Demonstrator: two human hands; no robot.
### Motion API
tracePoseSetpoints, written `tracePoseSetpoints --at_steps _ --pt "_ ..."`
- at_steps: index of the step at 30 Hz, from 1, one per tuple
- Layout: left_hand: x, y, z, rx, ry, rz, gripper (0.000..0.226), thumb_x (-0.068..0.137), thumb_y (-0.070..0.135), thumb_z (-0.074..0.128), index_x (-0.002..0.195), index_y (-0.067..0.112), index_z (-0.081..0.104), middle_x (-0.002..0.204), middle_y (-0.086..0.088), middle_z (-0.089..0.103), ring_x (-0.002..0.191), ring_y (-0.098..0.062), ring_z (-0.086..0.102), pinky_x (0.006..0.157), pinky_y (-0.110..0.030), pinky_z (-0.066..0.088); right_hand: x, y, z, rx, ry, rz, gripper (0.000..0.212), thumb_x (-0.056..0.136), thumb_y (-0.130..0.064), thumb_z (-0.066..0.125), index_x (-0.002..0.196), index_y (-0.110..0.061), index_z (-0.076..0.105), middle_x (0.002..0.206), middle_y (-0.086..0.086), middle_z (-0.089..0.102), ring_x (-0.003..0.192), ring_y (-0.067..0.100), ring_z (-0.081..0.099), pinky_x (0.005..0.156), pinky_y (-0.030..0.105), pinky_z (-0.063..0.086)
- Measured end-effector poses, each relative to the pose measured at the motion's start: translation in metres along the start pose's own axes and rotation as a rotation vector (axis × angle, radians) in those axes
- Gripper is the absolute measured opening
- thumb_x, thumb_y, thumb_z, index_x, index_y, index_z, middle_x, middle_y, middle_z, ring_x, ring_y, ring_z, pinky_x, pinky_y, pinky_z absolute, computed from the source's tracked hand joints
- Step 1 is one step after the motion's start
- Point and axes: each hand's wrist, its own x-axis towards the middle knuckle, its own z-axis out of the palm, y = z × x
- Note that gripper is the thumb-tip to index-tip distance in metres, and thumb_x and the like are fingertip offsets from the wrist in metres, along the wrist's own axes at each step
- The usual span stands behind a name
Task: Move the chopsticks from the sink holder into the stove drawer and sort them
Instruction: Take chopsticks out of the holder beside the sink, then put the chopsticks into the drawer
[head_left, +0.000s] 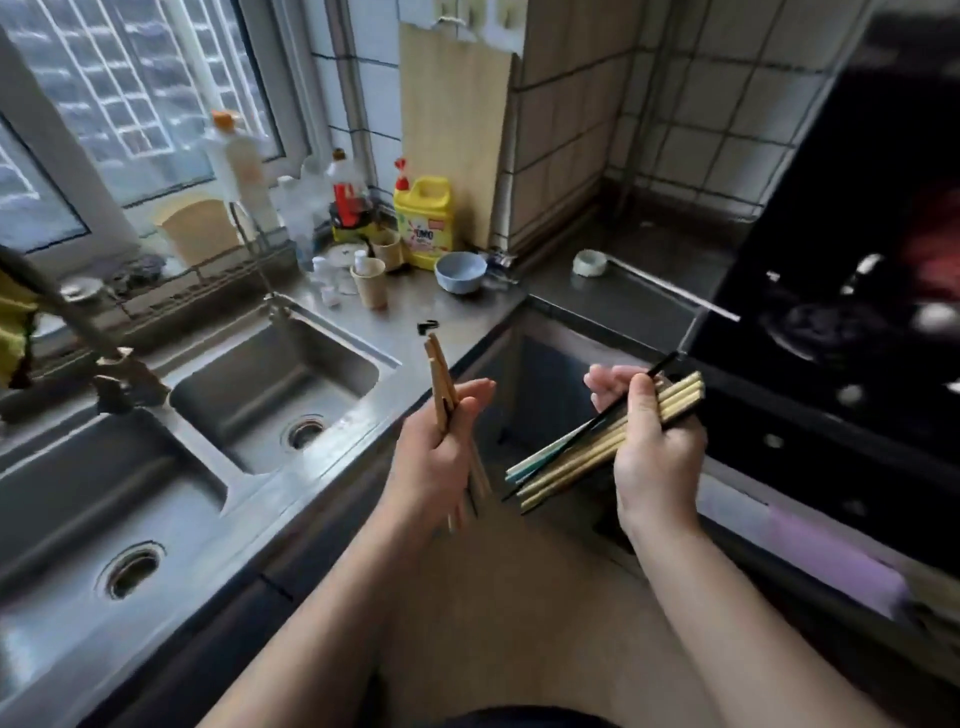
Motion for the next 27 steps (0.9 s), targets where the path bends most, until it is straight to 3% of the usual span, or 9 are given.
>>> tracePoseSetpoints --at_steps 3,5,11,17,24,27 --pt "0.004 0.002 0.062 0.026 -0.110 -0.004 0.027 0.103 0.012 0.048 0.122 0.010 0.067 0.117 0.004 0.070 0.109 0.001 0.064 0.099 -0.023 0.049 0.023 -0.006 -0.061 -0.021 0.109 -0.004 0.026 0.102 -0.010 0.039 0.095 -0.002 0.063 0.094 0.014 0.073 0.094 0.028 0.071 0.092 0.041 0.055" --pt "0.008 0.001 0.103 0.032 -0.181 -0.016 0.027 0.103 0.011 0.047 0.122 0.009 0.067 0.116 0.003 0.070 0.107 0.003 0.064 0.097 -0.020 0.049 0.033 -0.008 -0.096 -0.026 0.183 -0.019 0.028 0.102 -0.010 0.040 0.089 -0.008 0.065 0.091 0.011 0.074 0.093 0.027 0.072 0.092 0.041 0.055" --pt "0.024 -0.018 0.214 0.003 -0.397 -0.054 0.028 0.103 0.012 0.046 0.121 0.009 0.067 0.115 0.004 0.071 0.111 -0.002 0.064 0.102 -0.029 0.049 0.067 -0.011 -0.189 -0.105 0.382 -0.037 0.032 0.101 -0.015 0.041 0.084 -0.020 0.068 0.090 0.008 0.076 0.096 0.025 0.072 0.097 0.045 0.052" --pt "0.065 -0.040 0.317 0.006 -0.563 -0.074 0.028 0.104 0.023 0.048 0.121 0.016 0.068 0.117 0.010 0.070 0.114 -0.002 0.062 0.105 -0.037 0.048 0.125 -0.007 -0.259 -0.224 0.540 -0.002 0.029 0.103 -0.014 0.038 0.091 -0.014 0.065 0.097 0.006 0.075 0.098 0.019 0.071 0.098 0.043 0.052" --pt "0.123 -0.060 0.429 0.009 -0.725 -0.145 0.030 0.104 0.027 0.046 0.121 0.018 0.068 0.118 0.013 0.069 0.114 0.006 0.059 0.104 -0.024 0.045 0.217 0.017 -0.320 -0.301 0.636 0.030 0.028 0.102 -0.011 0.039 0.090 -0.016 0.063 0.099 0.008 0.073 0.100 0.023 0.071 0.099 0.041 0.052" --pt "0.140 -0.080 0.473 0.032 -0.787 -0.194 0.029 0.104 0.031 0.045 0.121 0.021 0.067 0.115 0.015 0.069 0.104 0.001 0.063 0.092 -0.017 0.049 0.247 0.033 -0.348 -0.364 0.691 0.064 0.027 0.102 -0.014 0.039 0.092 -0.019 0.064 0.101 0.007 0.073 0.100 0.020 0.071 0.099 0.042 0.051"
